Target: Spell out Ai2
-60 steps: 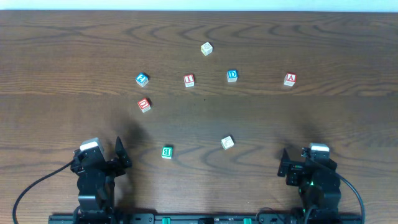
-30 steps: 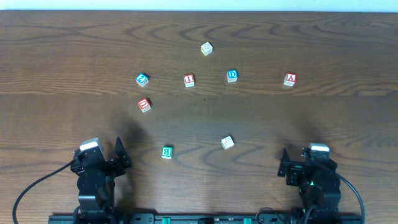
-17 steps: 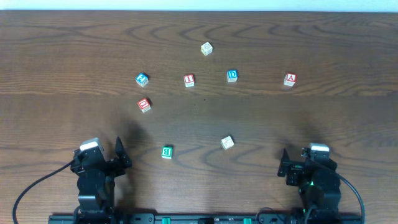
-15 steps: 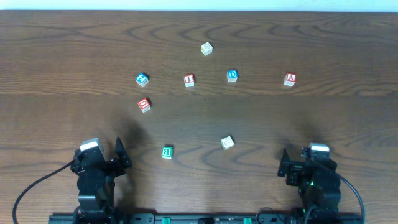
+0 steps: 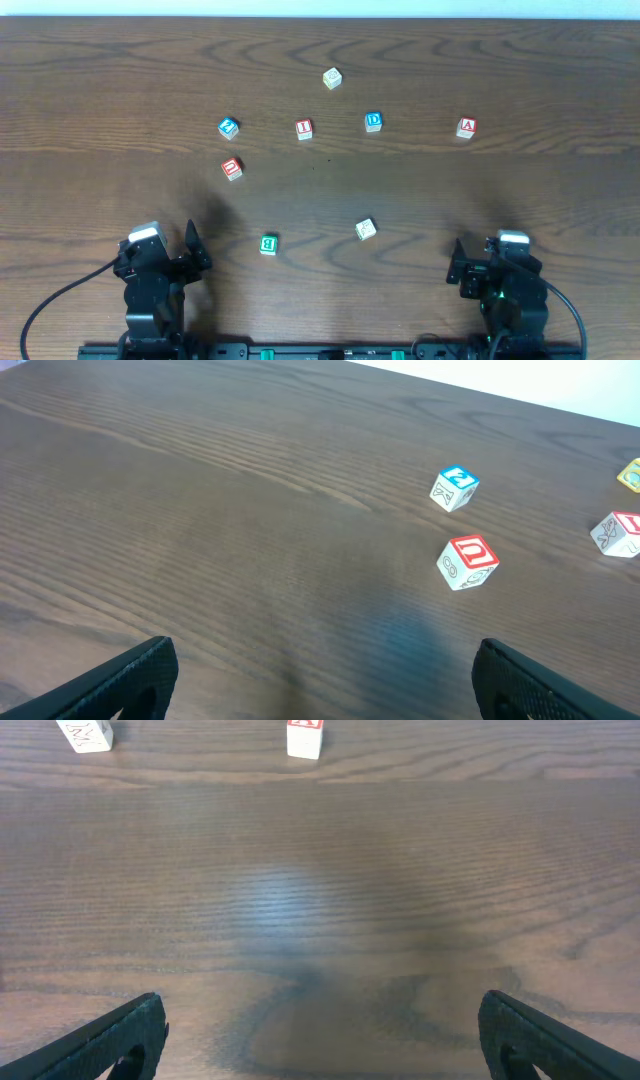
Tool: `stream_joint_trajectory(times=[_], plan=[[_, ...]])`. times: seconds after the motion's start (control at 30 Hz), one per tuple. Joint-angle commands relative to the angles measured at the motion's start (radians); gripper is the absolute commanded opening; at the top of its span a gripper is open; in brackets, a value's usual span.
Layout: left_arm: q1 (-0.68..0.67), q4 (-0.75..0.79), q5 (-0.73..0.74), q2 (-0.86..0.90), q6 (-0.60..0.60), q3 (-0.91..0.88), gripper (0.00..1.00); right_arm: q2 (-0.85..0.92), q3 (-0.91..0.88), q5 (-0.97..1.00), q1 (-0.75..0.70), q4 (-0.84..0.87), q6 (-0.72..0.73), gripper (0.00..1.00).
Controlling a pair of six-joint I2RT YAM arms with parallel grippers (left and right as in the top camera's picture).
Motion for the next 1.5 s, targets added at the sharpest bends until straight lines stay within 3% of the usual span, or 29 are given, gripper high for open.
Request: stream_joint_trajectory(times=[0.0,0.3,0.47,0.7,0.87,0.93,1.0,1.27,1.47], plan=[[0.002,-0.002,-0.021,-0.007,0.017,-0.02,0.95,-0.01,-0.005,-0.008,-0.009,-0.003,-0.012,0.99],[0.002,-0.002,-0.021,-0.007,0.017,-0.02,0.95,-0.01,-0.005,-0.007,-0.009,0.015,-0.011,0.99],[0.002,-0.002,-0.021,-0.007,0.017,-0.02,0.95,-0.01,-0.005,-0.063,-0.008,0.247,0.124,0.99],[0.002,-0.002,-0.021,-0.007,0.017,-0.02,0.95,0.073,-0.005,-0.143,-0.008,0.492,0.141,0.99],[0.002,-0.002,-0.021,-0.007,0.017,-0.02,0.95,0.325,-0.005,-0.256,-0.008,0.809,0.146,0.99],[0.002,-0.002,-0.021,-0.007,0.017,-0.02,0.95,0.535,0.016,-0.311,-0.008,1.016,0.149,0.99],[0.002,-0.002,-0.021,-0.007,0.017,-0.02,0.95,0.713,0.082,-0.346,-0.008,1.1,0.15,0.99],[0.002,-0.002,-0.021,-0.007,0.017,-0.02,0.95,1.333,0.573,-0.539,0.022,1.067,0.145,0.99],[0.002,-0.002,-0.021,-0.007,0.017,-0.02,0.95,1.594,0.891,-0.537,0.153,0.938,0.029,0.99]])
